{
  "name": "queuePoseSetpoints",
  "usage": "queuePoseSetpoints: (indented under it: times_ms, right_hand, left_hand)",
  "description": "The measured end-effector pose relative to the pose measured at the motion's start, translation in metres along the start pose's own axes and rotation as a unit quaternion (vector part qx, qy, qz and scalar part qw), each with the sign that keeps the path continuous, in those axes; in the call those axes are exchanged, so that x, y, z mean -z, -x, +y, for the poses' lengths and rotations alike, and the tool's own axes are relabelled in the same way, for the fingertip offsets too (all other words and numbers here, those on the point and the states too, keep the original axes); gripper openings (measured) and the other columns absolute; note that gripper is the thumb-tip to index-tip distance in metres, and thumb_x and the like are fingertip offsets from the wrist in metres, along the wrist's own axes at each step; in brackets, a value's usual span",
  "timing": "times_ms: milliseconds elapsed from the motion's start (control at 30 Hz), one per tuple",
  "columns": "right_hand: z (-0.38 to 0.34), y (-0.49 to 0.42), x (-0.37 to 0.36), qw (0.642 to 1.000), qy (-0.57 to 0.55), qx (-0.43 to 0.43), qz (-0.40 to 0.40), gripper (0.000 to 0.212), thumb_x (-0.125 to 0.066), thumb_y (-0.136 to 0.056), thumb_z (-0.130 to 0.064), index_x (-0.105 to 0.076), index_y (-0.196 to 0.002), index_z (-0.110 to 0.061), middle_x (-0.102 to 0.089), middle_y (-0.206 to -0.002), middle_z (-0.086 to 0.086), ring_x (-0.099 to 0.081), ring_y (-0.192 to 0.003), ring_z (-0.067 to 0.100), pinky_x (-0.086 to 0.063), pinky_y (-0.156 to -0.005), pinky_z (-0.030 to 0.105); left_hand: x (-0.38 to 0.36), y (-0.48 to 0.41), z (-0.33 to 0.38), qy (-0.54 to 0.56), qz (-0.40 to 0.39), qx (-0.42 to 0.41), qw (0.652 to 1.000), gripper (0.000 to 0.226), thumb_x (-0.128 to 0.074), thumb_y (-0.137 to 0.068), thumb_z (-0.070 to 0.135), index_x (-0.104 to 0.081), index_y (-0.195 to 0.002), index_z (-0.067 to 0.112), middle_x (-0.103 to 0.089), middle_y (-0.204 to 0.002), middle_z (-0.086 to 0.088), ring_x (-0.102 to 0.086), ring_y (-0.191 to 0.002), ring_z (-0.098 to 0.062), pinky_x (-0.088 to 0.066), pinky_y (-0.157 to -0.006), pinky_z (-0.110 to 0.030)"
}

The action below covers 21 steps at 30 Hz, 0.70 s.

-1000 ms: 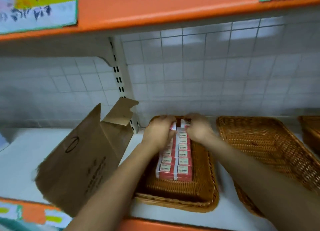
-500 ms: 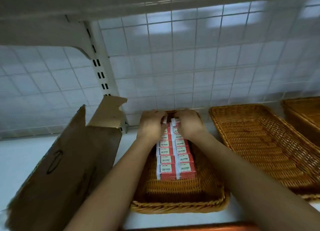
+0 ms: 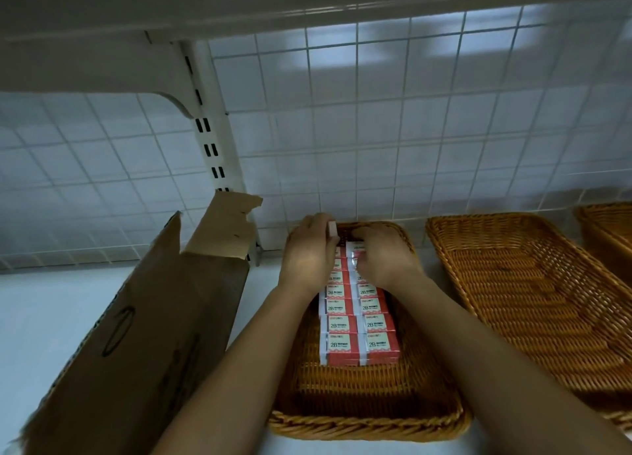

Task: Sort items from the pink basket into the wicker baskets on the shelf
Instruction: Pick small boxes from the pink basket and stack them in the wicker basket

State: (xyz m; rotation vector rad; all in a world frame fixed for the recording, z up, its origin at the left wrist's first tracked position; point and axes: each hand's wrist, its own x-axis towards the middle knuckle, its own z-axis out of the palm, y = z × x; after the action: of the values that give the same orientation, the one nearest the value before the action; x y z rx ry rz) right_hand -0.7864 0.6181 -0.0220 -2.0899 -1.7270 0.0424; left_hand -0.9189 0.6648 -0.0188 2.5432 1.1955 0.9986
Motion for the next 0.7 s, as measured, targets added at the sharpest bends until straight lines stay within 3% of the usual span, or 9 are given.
queuePoseSetpoints:
  times_ms: [133,233,433,567,700]
  right_hand:
    - [-0.003,0.007,0.007,0.991,-0.101,-0.009,0.084,0.057,-0.057,-0.087,-0.016,-0.037,-0.141,-0.018,-0.048,-0.135,0.006,-0.044,-0.124,0.022,-0.039,-0.099,0.032]
    - [-0.005,0.009,0.009,0.986,-0.137,0.028,0.096,0.067,-0.059,-0.088,-0.016,-0.027,-0.146,-0.021,-0.046,-0.136,0.008,-0.047,-0.122,0.023,-0.042,-0.095,0.033]
    - [-0.004,0.008,0.006,0.983,-0.128,0.077,0.108,0.042,-0.052,-0.093,-0.011,-0.049,-0.134,-0.013,-0.058,-0.125,0.01,-0.055,-0.113,0.025,-0.04,-0.092,0.027]
    - [-0.004,0.008,0.004,0.984,-0.126,0.073,0.107,0.04,-0.048,-0.094,-0.009,-0.05,-0.134,-0.012,-0.057,-0.126,0.01,-0.053,-0.114,0.024,-0.036,-0.092,0.023]
    - [-0.002,0.008,0.002,0.994,-0.088,0.04,0.059,0.049,-0.053,-0.088,-0.012,-0.045,-0.136,-0.011,-0.053,-0.131,0.01,-0.047,-0.121,0.025,-0.036,-0.1,0.032]
  left_hand:
    - [0.01,-0.001,0.009,0.119,0.004,0.046,0.992,0.032,-0.042,-0.1,0.024,-0.049,-0.13,0.013,-0.06,-0.119,-0.003,-0.055,-0.099,-0.009,-0.043,-0.082,-0.022]
    - [0.013,-0.001,0.011,0.174,-0.011,0.08,0.981,0.033,-0.04,-0.101,0.024,-0.048,-0.133,0.017,-0.06,-0.123,0.001,-0.053,-0.099,-0.004,-0.039,-0.079,-0.013]
    - [0.013,0.0,0.007,0.214,-0.008,0.099,0.972,0.035,-0.045,-0.099,0.012,-0.048,-0.133,0.02,-0.058,-0.117,0.005,-0.055,-0.1,-0.004,-0.04,-0.074,-0.003]
    - [0.007,0.003,0.004,0.123,0.005,0.007,0.992,0.038,-0.056,-0.091,0.008,-0.055,-0.128,0.017,-0.058,-0.117,-0.004,-0.056,-0.104,-0.014,-0.042,-0.083,-0.017]
    - [-0.006,0.003,-0.006,0.013,0.026,0.001,1.0,0.028,-0.052,-0.092,0.006,-0.061,-0.118,0.006,-0.063,-0.105,-0.016,-0.058,-0.096,-0.028,-0.037,-0.075,-0.024]
